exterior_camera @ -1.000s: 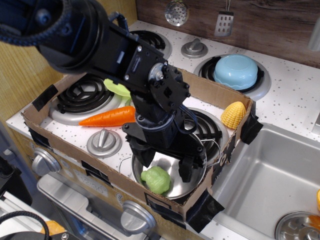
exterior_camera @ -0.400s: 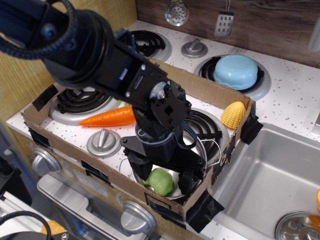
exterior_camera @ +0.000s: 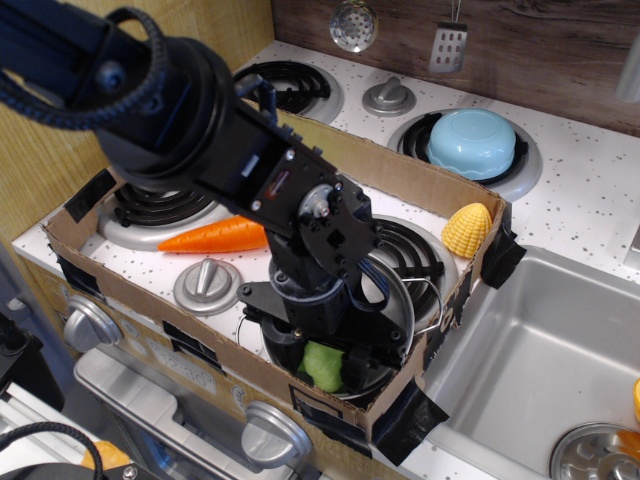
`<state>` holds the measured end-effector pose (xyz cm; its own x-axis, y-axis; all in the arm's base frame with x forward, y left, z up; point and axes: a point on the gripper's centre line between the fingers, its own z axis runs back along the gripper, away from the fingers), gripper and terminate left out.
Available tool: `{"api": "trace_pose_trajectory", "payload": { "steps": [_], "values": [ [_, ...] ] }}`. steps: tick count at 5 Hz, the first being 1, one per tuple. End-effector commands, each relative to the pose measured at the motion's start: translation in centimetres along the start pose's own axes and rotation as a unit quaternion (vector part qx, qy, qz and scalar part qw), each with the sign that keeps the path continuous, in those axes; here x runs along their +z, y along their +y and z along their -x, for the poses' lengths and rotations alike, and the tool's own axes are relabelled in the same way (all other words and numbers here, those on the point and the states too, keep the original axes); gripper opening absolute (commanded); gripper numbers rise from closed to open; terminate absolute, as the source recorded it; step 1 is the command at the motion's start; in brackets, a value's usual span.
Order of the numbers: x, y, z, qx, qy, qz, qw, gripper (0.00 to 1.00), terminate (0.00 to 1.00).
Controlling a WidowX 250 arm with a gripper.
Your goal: Take broccoli out of pan
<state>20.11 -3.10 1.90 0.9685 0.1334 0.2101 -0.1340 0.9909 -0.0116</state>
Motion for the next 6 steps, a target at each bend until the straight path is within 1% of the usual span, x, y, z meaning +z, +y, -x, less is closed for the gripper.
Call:
{"api": "trace_pose_trajectory", "payload": {
  "steps": [1, 2, 3, 4, 5, 6],
  "values": [
    [2.0, -0.3, -1.9, -0.006, -0.006, -0.03, 0.9995, 0.0, 0.0],
    [3.6, -0.5, -3.0, -0.018, 0.004, -0.042, 0.999, 0.0, 0.0],
    [5.8, -0.4, -5.0, -0.027, 0.016, -0.044, 0.9985, 0.0, 0.0],
    [6.6, -0.3, -6.6, -0.047, 0.016, -0.048, 0.9976, 0.0, 0.0],
    [7.7, -0.5, -9.3, -0.077, 0.019, -0.055, 0.9954, 0.0, 0.0],
    [7.4, -0.6, -12.4, -0.122, 0.019, -0.051, 0.991, 0.0, 0.0]
  ]
}}
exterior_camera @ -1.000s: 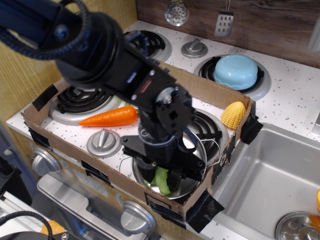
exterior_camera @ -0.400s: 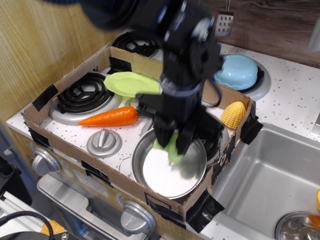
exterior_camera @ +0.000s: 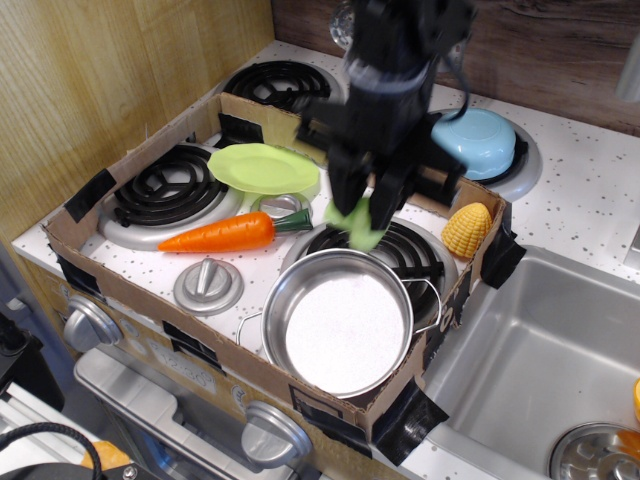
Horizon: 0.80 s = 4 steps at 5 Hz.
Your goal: Take broccoli out of pan
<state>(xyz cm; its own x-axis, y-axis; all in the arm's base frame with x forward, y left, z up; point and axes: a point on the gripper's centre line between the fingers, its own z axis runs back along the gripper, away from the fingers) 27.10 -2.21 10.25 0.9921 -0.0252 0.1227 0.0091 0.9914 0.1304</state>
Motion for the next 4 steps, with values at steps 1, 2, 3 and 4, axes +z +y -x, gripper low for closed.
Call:
{"api": "trace_pose_trajectory", "payload": {
  "steps": [1, 2, 3, 4],
  "values": [
    [0.6, 0.3, -5.8, -0.073, -0.027, 0.012, 0.9969, 0.0, 0.0],
    [-0.1, 0.4, -7.2, -0.094, -0.034, 0.019, 0.9948, 0.0, 0.0],
    [-0.9, 0.5, -7.6, -0.099, -0.044, 0.026, 0.9937, 0.0, 0.0],
    [-2.0, 0.8, -8.2, -0.114, -0.049, 0.034, 0.9917, 0.0, 0.0]
  ]
}}
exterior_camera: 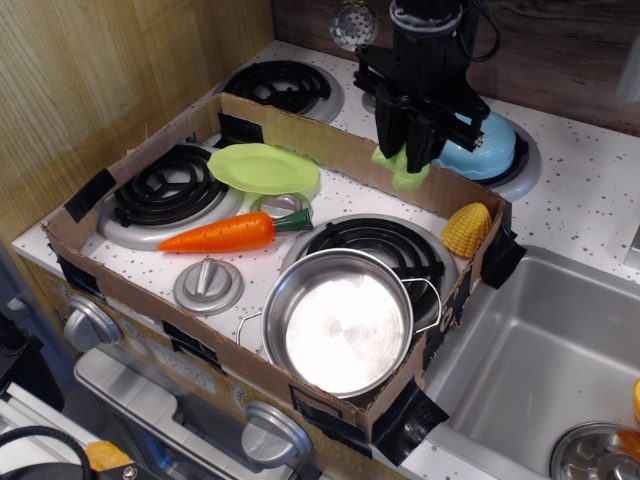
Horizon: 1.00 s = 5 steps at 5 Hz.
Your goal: Take broccoli out of pan
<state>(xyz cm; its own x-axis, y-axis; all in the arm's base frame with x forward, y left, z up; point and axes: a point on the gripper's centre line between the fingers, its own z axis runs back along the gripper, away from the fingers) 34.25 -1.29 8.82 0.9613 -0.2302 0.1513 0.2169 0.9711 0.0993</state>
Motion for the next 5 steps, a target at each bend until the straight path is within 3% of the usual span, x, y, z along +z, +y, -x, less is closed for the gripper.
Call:
{"api": "trace_pose_trajectory", "payload": {
  "steps": [1, 3, 4, 5],
  "values": [
    [-0.9, 1.5, -2.1, -0.047, -0.037, 0.008, 0.9981, 0.0, 0.0],
    [-1.9, 2.5, -4.4, -0.057, -0.053, 0.019, 0.9967, 0.0, 0.0],
    [-2.1, 2.4, -4.5, -0.043, -0.064, 0.017, 0.9969, 1.0, 0.0],
    [-1.9, 2.3, -4.4, -0.043, -0.063, 0.014, 0.997, 1.0, 0.0]
  ]
}}
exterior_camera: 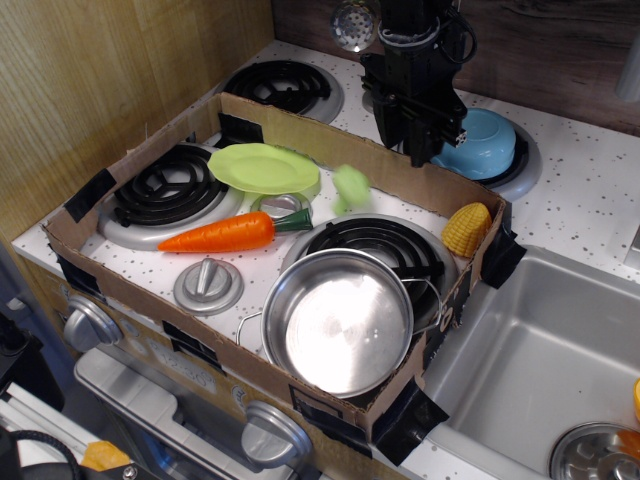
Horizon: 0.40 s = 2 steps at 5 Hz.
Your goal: Take broccoli out of pan
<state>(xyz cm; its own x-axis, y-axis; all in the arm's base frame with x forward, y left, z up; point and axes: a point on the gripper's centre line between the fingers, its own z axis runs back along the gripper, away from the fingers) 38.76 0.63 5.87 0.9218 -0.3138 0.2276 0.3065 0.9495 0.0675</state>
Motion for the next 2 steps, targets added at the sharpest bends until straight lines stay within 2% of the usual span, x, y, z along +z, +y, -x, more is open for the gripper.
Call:
{"api": "trace_pose_trajectory", "payload": {
  "steps": [1, 2],
  "values": [
    [2.7, -0.4, -1.2, -0.004, -0.016, -0.031, 0.9994, 1.0, 0.0],
    [3.8, -0.8, -1.2, -0.006, -0.004, -0.044, 0.999, 1.0, 1.0]
  ]
}}
